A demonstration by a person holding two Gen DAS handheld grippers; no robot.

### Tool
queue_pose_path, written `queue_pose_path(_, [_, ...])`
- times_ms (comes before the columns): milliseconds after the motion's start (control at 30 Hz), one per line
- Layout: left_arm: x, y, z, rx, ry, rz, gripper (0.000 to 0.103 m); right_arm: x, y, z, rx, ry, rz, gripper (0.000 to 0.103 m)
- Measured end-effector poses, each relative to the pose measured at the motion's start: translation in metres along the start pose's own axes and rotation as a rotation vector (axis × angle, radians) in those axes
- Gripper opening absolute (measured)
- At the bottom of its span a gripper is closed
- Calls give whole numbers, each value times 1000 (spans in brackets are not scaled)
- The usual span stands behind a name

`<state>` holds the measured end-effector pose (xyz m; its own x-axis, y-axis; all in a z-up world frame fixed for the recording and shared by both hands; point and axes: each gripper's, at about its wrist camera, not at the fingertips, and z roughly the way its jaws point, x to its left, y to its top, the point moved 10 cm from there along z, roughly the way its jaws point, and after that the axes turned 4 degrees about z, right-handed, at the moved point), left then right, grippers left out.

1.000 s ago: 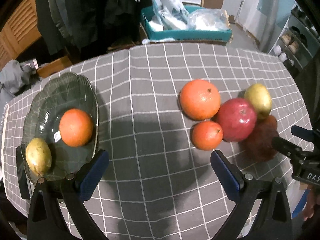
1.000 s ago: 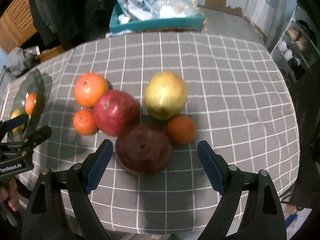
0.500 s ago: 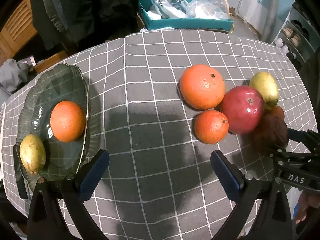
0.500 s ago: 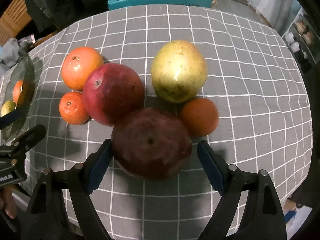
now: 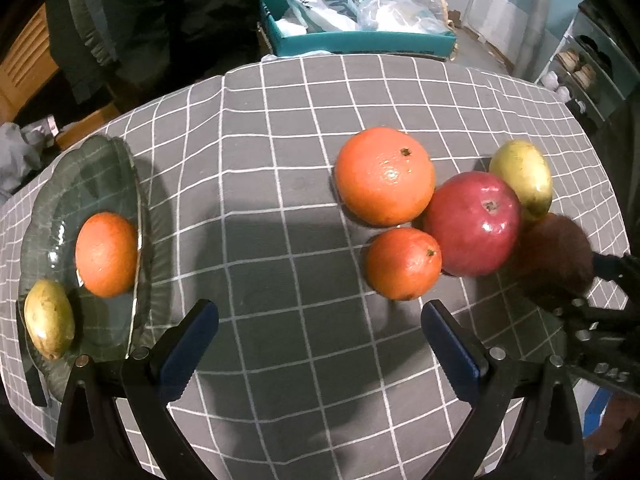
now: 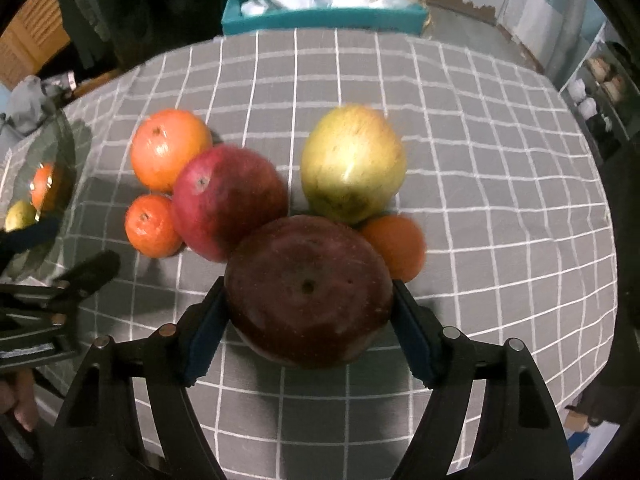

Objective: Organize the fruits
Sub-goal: 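Move the right tool down onto the dark red pomegranate and grasp it, then grasp the small orange with the left tool while the right tool lifts the pomegranate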

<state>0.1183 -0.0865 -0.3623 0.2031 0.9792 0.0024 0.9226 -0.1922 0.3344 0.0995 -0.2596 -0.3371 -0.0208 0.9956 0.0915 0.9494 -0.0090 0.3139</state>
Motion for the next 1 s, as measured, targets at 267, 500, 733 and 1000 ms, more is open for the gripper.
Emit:
queue_pose_path(267, [-19,9,11,11,-31,16,102,-27,19,-25,-85,-32,31,77])
queue_pose_path(500, [-32,14,21,17,-41,31,102,-52,28,-35,-130,-68,47,77])
queue_pose_path(733, [-45,18,23,4,-44,69,90,-64,32,-30,-131,-60,72,77])
queue_pose_path(1000, [-57,11,28,27,-92,80,47,-65,32,-29,-132,-50,73,77])
